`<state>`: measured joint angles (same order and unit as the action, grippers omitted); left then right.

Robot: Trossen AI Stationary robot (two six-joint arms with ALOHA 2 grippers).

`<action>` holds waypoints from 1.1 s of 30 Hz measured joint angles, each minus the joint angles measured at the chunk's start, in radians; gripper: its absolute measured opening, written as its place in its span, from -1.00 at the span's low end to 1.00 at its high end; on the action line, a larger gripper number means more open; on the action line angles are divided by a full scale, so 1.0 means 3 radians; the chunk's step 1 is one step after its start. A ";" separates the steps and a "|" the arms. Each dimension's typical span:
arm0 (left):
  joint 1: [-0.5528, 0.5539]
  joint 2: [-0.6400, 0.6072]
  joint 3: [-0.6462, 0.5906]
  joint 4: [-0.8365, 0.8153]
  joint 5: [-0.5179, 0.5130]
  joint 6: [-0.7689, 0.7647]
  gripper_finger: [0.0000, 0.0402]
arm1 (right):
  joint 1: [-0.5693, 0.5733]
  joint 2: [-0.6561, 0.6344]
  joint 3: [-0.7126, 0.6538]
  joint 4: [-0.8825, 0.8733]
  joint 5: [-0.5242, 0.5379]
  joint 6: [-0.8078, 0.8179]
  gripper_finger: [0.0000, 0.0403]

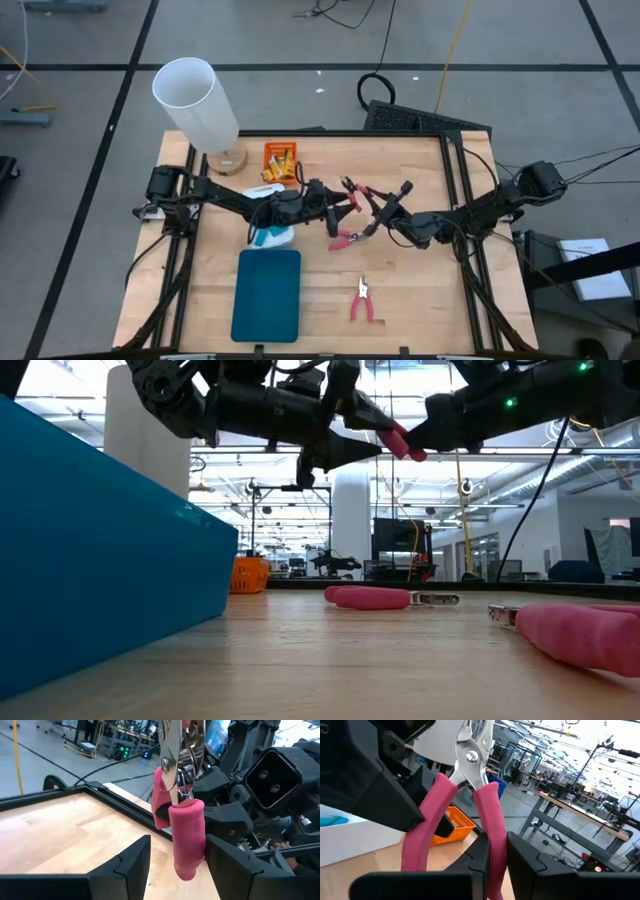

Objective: Pick & Place School Supplies
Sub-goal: Put the pink hole puncher into the blue bin

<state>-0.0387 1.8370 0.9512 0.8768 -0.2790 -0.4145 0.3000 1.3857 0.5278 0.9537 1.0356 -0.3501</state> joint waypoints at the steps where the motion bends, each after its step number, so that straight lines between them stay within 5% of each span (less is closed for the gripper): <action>1: -0.0003 0.0000 0.0016 -0.0020 0.0003 -0.0010 -0.05 | 0.0000 0.0000 0.0000 0.0001 -0.0034 0.0017 -0.83; 12: -0.0003 0.0027 0.0261 -0.0363 0.0020 0.0154 -0.09 | 0.0009 0.0000 0.0000 -0.0026 -0.0044 0.0027 -0.82; 19: -0.0005 0.0027 0.0265 -0.0483 0.0063 0.0139 -0.60 | 0.0009 0.0003 -0.0001 -0.0061 -0.0040 0.0005 -0.81; 25: -0.0003 -0.0094 0.0263 -0.0684 0.0152 0.0364 -0.60 | 0.0010 0.0001 0.0000 -0.0140 -0.0051 0.0275 -0.57; 33: -0.0187 -0.0808 0.0259 -0.1690 -0.0138 0.0667 -0.60 | 0.0097 -0.0061 0.0000 -0.0177 -0.0049 0.0431 -0.27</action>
<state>-0.0947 1.5945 1.0290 0.3698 -0.3205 -0.2144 0.3291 1.3673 0.5278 0.9006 1.0208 -0.2209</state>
